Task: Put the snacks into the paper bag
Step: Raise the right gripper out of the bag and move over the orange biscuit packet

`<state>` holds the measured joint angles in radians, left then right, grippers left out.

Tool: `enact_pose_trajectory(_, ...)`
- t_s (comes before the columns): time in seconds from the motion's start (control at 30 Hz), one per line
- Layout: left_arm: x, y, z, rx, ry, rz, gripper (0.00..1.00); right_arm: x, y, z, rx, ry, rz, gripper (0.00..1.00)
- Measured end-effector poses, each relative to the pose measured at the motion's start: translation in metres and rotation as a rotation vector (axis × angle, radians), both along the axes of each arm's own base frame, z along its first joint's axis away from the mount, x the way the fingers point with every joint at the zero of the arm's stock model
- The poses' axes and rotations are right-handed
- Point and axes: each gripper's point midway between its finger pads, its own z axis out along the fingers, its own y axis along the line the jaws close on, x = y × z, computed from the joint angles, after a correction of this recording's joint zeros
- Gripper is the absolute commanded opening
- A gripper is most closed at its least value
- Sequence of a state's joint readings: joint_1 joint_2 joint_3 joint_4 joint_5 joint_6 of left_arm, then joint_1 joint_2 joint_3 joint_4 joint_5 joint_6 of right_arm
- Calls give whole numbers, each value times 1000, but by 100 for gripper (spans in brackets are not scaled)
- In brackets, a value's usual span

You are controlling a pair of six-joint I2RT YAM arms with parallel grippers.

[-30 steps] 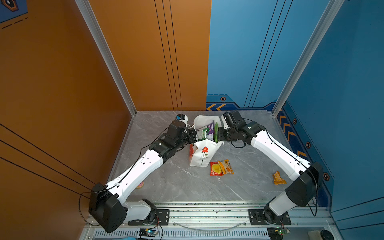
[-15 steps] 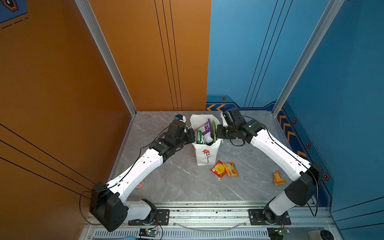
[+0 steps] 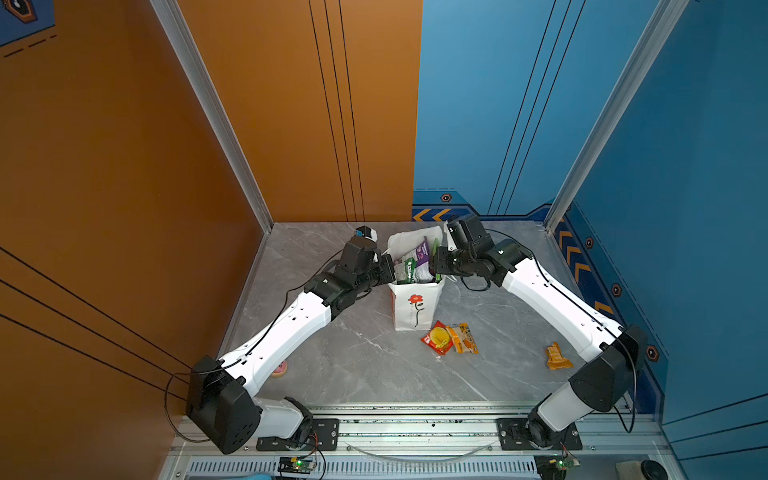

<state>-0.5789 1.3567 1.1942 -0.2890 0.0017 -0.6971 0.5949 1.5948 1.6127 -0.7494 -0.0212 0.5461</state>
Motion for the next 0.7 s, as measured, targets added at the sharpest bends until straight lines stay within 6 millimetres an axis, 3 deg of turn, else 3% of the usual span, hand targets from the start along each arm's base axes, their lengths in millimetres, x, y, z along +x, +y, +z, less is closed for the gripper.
enact_pose_trajectory(0.2, 0, 0, 0, -1, 0, -1, 0, -7, -17, 34, 51, -67, -22, 48)
enact_pose_trajectory(0.43, 1, 2, 0, -1, 1, 4, 0, -24, -63, 70, 116, -145, -88, 54)
enact_pose_trajectory(0.57, 2, 4, -1, 0, 3, 10, 0, -43, -97, 67, 146, -166, -150, 58)
enact_pose_trajectory(0.7, 4, 7, -3, -8, -1, 20, 0, -57, -136, 46, 168, -143, -254, 64)
